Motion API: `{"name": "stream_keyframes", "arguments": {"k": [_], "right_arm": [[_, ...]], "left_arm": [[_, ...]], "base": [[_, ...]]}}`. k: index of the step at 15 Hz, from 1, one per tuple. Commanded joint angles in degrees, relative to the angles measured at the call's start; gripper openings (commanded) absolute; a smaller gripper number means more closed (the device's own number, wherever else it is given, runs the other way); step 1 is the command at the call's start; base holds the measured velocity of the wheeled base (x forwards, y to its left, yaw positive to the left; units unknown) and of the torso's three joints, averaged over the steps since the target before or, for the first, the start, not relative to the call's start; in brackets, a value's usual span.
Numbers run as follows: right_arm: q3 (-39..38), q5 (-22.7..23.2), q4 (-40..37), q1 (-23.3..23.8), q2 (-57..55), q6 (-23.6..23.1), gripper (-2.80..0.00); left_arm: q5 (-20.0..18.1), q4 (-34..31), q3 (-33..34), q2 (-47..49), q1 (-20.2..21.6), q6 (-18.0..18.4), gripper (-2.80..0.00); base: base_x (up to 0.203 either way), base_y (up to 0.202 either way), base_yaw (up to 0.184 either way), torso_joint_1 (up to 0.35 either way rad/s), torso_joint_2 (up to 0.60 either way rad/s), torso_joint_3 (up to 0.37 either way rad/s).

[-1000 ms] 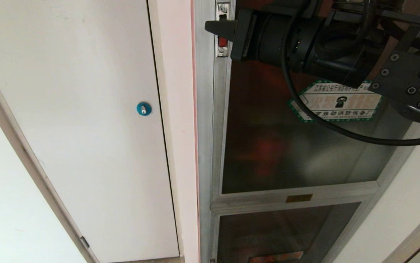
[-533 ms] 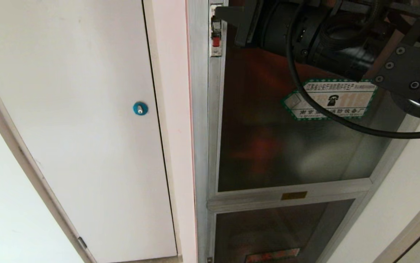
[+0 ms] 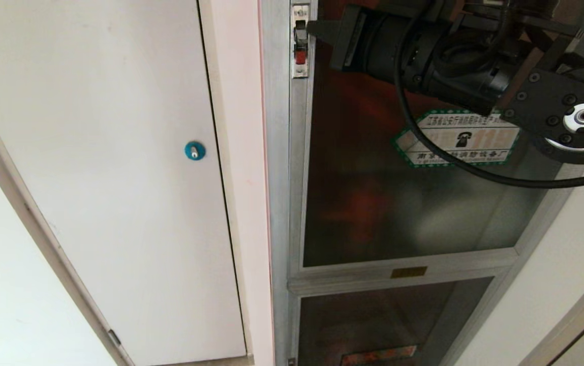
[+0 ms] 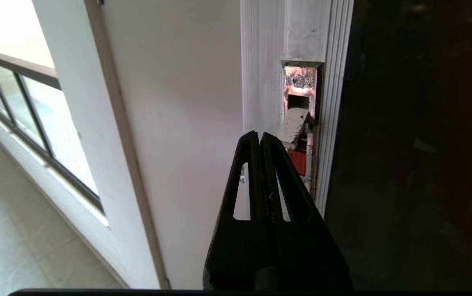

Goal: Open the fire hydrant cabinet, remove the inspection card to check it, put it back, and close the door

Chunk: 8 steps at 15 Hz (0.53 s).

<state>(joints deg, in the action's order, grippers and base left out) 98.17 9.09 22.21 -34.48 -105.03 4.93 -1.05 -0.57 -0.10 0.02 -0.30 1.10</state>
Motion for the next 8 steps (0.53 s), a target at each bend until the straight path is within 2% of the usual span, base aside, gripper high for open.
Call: {"name": "stream_keyframes", "arguments": {"k": [1,8], "right_arm": [[0.2,0.1,0.2,1.1,-0.9,0.4,-2.80],[3.7,0.4,0.2,2.0,-4.5,1.1,-2.80]], "left_arm": [[0.0,0.0,0.0,0.0,0.0,0.0,-2.80],[0.0,0.0,0.0,0.0,0.0,0.0,-2.80]], "base": [[0.000,0.000,0.000,0.000,0.00,0.000],[0.000,0.000,0.000,0.000,0.00,0.000]]}}
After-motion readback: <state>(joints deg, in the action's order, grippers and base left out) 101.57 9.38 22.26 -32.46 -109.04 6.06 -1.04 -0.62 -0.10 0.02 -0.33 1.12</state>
